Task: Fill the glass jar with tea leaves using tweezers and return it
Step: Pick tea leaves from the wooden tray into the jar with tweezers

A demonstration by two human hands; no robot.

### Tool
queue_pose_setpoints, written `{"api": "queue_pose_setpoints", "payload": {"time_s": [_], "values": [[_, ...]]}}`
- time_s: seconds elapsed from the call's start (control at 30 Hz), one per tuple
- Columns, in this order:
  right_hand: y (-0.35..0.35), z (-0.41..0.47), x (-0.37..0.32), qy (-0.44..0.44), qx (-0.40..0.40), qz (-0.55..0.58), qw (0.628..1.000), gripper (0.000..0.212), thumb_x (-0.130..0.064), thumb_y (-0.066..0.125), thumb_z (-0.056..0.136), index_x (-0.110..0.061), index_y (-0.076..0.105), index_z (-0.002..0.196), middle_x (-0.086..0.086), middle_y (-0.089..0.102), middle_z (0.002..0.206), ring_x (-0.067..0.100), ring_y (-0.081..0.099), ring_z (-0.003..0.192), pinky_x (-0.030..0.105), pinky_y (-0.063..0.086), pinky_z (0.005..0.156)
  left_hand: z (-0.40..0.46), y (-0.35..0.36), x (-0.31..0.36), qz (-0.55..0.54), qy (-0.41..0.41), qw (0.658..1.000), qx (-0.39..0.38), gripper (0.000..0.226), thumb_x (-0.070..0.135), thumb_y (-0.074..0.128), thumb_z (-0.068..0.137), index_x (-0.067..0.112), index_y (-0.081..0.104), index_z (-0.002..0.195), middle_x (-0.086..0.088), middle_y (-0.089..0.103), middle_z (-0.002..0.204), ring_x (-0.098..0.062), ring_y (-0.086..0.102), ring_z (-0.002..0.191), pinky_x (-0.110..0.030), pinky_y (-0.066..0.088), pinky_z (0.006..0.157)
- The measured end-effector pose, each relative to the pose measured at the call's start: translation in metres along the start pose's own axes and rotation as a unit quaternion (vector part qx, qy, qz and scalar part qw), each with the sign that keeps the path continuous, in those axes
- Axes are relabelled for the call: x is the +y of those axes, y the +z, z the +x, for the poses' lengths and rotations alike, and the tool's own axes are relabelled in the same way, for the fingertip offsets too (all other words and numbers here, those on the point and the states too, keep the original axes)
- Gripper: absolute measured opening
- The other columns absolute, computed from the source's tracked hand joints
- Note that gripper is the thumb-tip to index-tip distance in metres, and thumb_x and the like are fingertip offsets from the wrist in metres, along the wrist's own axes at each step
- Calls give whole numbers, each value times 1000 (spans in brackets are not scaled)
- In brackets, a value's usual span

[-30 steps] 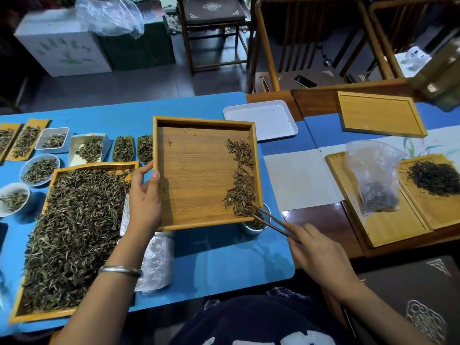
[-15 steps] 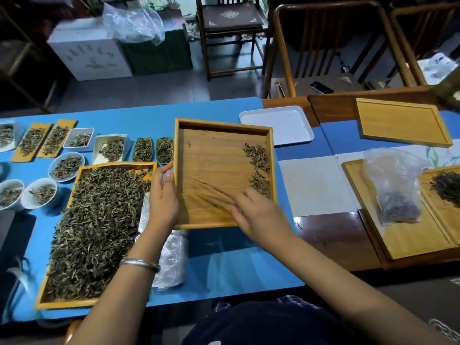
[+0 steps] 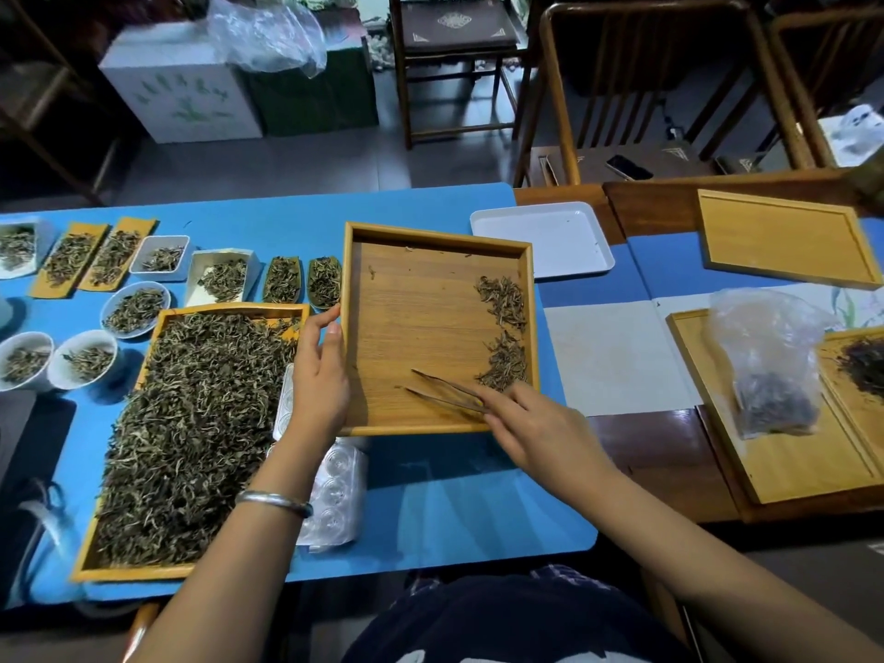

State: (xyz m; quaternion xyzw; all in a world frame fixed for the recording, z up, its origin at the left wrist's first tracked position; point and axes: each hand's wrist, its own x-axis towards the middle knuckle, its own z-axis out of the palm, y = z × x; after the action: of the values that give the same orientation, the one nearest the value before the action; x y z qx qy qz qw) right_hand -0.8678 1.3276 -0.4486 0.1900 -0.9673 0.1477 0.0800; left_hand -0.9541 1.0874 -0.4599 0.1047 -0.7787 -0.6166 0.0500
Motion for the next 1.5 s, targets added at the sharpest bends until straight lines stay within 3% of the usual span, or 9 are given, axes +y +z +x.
{"api": "queue_pose_setpoints", "payload": {"time_s": [0.07,0.17,0.4,0.53,0.77,0.97,1.07,1.37,1.5], "values": [[-4,-15,10,21,-13,-1,1000,35,-21,65,89,-16,62,123,6,61,85,25,60,60,34,47,37,0,1,0,-8,-6,1000,-4,26,24,38,105,12,51,124,8,58,106,14,58,82,-5,45,66],[-9,-34,23,48,-24,-16,998,37,-20,71,84,-16,65,120,4,60,81,22,59,55,31,43,35,0,3,0,-24,-14,1000,-7,26,22,41,104,9,50,124,13,59,94,16,61,70,-5,46,57],[-12,-62,36,115,-40,-28,992,38,-19,75,79,-17,67,117,1,59,75,22,55,49,29,39,31,0,3,0,-21,-14,1000,-6,29,24,43,103,8,50,126,17,60,91,15,61,70,-5,45,56],[-19,-61,31,137,-38,12,990,36,-17,72,80,-17,66,116,-2,62,81,19,61,58,29,44,37,-1,3,2,-18,-10,1000,-6,30,24,40,104,6,50,127,16,58,92,17,60,69,-4,45,56],[-18,38,2,111,16,121,986,33,-20,51,95,-13,54,128,7,59,113,26,59,96,39,52,69,-3,3,7,-13,-1,1000,-9,29,23,40,104,8,50,127,13,61,91,13,62,68,-8,49,58],[-13,109,-15,56,74,97,991,29,-21,51,96,-10,55,122,7,61,110,22,60,90,25,39,63,-6,3,11,-19,1,1000,-14,28,22,40,104,7,49,125,8,63,95,9,64,72,-11,50,60],[-7,110,-14,43,67,67,995,30,-22,50,96,-12,54,124,7,61,109,22,60,88,27,43,59,-6,3,12,-23,4,1000,-15,27,21,41,104,8,50,126,6,64,95,8,64,73,-12,50,61],[-1,74,7,80,23,76,994,35,-26,44,99,-15,49,133,6,57,120,24,60,97,40,54,70,-7,7,12,-29,-5,999,-17,29,19,40,104,4,48,128,5,63,91,10,63,66,-10,49,58],[-3,71,6,85,26,75,993,36,-26,44,99,-16,49,133,5,57,120,23,59,98,36,52,68,-7,7,12,-33,-8,999,-18,31,21,40,104,5,47,129,5,63,90,10,62,64,-11,50,57]]}}
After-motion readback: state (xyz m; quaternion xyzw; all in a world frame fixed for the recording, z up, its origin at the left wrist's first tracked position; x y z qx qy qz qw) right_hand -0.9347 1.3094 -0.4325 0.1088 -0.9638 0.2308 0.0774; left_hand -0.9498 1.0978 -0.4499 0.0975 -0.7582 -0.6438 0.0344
